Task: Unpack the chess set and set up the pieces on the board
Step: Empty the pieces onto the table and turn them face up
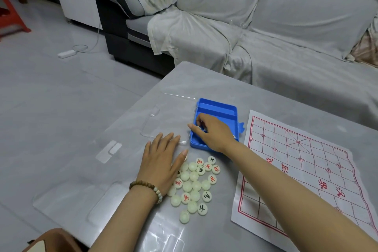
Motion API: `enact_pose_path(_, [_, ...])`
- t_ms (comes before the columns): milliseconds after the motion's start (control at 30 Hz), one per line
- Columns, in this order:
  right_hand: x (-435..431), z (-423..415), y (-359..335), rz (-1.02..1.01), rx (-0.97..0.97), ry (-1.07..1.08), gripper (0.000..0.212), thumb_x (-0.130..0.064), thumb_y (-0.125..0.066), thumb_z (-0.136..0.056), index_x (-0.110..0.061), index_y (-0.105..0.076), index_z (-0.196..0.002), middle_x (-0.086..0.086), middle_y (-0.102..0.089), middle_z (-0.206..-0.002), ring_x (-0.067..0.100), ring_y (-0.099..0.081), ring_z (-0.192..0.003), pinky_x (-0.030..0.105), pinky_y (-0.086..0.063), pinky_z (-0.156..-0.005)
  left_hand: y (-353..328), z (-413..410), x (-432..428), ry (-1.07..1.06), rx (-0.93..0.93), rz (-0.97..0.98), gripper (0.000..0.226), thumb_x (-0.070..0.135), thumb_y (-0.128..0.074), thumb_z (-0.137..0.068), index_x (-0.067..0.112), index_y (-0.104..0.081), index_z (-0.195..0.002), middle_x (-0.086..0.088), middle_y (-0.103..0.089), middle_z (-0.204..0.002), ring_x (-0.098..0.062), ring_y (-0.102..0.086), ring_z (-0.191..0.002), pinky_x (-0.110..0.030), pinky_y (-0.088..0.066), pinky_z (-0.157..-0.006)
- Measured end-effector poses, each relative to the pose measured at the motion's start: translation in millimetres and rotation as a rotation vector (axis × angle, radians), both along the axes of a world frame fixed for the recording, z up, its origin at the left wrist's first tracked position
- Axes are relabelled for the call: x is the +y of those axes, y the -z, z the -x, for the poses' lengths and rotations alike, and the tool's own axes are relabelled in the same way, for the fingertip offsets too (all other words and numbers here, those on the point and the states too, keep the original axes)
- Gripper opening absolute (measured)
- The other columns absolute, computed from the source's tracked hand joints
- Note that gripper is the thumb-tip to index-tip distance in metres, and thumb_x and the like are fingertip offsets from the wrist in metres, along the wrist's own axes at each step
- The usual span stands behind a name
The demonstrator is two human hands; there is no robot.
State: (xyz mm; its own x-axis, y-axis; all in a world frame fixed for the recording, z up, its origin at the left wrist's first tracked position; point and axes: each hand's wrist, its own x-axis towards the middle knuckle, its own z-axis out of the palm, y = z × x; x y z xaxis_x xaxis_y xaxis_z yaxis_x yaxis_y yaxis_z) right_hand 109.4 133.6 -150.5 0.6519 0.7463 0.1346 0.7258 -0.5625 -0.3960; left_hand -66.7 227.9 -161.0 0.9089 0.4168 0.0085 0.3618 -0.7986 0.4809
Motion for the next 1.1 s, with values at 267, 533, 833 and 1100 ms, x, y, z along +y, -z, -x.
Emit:
enact_pose_path(267, [-1.1, -8.0, 5.2, 0.001, 0.036, 0.009, 0.039, -0.058, -0.042, -0.091, -0.02, -0.051, -0.085, -0.009, -0.046, -0.062, 0.008, -0.044, -0.057, 0.029, -0.039, -0.058, 0.0, -0.7, 0.1, -0.018, -0.028, 0.012, 0.09, 0.067, 0.012, -0.066, 0.034, -0.018, -0.145, 0.014, -0.011, -0.153, -0.008, 0.002, -0.142, -0.03, 0.001, -0.116])
enact_pose_path(533, [-1.1, -9.2, 6.7, -0.09, 0.107, 0.033, 0.034, -0.051, -0.049, -0.091, -0.018, -0.055, -0.085, -0.009, -0.047, -0.062, 0.008, -0.043, -0.057, 0.031, -0.04, -0.059, 2.1, -1.7, 0.9, -0.017, -0.045, 0.008, 0.088, 0.067, 0.011, -0.068, 0.035, -0.02, -0.144, 0.014, -0.013, -0.153, -0.007, 0.0, -0.141, -0.029, 0.0, -0.116])
enact_pose_path(833, [-8.4, 46.5, -24.5, -0.252, 0.186, -0.085, 0.032, -0.04, -0.051, -0.093, -0.02, -0.05, -0.068, -0.007, -0.049, -0.057, 0.009, -0.045, -0.055, 0.033, -0.042, -0.059, -10.3, 18.5, 21.4, -0.103, -0.201, 0.058, 0.06, 0.047, -0.012, -0.089, 0.026, -0.042, -0.136, 0.007, -0.034, -0.147, -0.013, -0.018, -0.138, -0.027, -0.008, -0.114])
enact_pose_path(1100, [41.4, 108.4, -20.6, 0.042, -0.025, -0.283, 0.027, -0.039, -0.05, -0.093, -0.02, -0.044, -0.075, -0.007, -0.049, -0.067, 0.017, -0.046, -0.067, 0.032, -0.029, -0.058, -12.4, 65.9, 53.2, -0.263, -0.159, 0.085, 0.037, 0.02, -0.039, -0.096, 0.019, -0.047, -0.133, 0.0, -0.046, -0.138, -0.019, -0.03, -0.132, -0.032, -0.024, -0.108])
